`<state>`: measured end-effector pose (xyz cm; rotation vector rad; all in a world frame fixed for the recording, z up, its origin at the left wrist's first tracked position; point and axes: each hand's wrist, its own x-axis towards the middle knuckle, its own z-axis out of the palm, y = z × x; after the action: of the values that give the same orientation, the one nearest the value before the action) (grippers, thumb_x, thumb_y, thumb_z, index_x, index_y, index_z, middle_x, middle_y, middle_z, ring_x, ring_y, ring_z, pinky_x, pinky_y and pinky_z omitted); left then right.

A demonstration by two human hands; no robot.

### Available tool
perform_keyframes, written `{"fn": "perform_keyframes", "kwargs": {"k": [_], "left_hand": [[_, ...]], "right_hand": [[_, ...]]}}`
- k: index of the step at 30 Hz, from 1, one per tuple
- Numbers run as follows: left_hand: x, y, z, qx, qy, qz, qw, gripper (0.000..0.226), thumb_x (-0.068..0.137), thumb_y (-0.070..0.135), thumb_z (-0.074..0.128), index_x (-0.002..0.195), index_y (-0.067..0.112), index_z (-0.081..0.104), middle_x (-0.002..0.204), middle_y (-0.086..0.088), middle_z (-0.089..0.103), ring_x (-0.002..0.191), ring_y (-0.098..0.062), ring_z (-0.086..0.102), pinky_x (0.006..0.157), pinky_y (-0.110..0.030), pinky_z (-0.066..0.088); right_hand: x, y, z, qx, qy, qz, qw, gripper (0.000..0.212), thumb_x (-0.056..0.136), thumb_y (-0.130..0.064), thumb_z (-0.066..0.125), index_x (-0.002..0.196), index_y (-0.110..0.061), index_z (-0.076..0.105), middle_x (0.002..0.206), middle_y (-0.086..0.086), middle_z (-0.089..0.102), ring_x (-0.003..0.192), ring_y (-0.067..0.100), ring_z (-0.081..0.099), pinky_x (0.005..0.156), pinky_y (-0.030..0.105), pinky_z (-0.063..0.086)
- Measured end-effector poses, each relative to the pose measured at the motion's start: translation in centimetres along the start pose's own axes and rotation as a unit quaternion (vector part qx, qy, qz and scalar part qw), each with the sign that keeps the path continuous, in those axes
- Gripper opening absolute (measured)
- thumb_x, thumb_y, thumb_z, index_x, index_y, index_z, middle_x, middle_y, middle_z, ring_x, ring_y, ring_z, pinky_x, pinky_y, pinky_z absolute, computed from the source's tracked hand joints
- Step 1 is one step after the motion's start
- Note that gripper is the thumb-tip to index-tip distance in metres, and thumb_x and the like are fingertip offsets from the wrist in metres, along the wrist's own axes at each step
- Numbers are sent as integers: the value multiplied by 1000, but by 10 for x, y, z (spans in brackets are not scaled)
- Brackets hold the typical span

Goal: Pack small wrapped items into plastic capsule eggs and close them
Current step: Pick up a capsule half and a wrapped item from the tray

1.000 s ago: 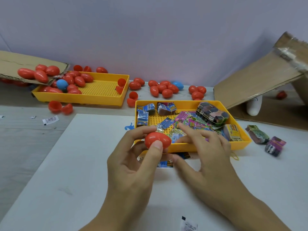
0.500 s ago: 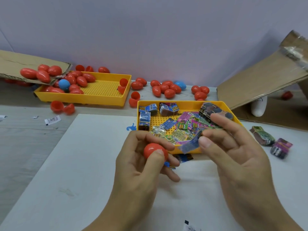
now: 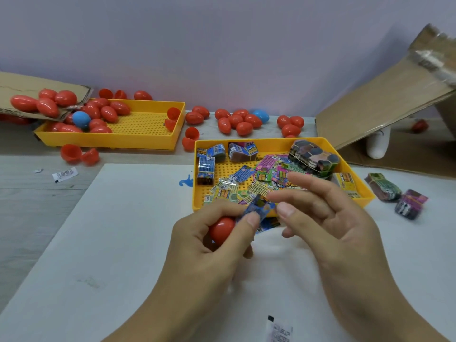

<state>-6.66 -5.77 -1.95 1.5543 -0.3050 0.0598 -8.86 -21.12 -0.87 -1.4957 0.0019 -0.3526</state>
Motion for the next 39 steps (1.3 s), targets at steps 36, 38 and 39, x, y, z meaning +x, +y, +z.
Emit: {"fn": "perform_keyframes", "kwargs": {"k": [36, 38, 39], "left_hand": [[-1, 4, -3, -49, -24, -7, 998, 17, 66, 38, 76, 75, 23, 74, 59, -1, 60, 40, -9, 53, 39, -21, 42], [-1, 4, -3, -48, -22, 1, 999, 14, 66, 36, 76, 75, 25, 74, 59, 0, 60, 40, -9, 53, 40, -21, 42], [-1, 4, -3, -47, -20, 2, 999, 13, 66, 36, 77, 74, 26, 74, 59, -1, 60, 40, -10, 52, 40, -21, 42]], "right_hand": [[-2, -17, -2, 50, -99, 224, 968, 35, 57, -32, 78, 87, -15, 81, 94, 11, 76, 75, 12, 62, 54, 22, 49], [-2, -17, -2, 35, -100, 214, 971, 35, 57, -34, 77, 86, -15, 81, 95, 12, 75, 76, 11, 62, 55, 22, 49], [-2, -18, -2, 33, -107, 213, 971, 33, 57, -32, 81, 86, -15, 81, 95, 12, 75, 76, 11, 62, 56, 23, 50]]}}
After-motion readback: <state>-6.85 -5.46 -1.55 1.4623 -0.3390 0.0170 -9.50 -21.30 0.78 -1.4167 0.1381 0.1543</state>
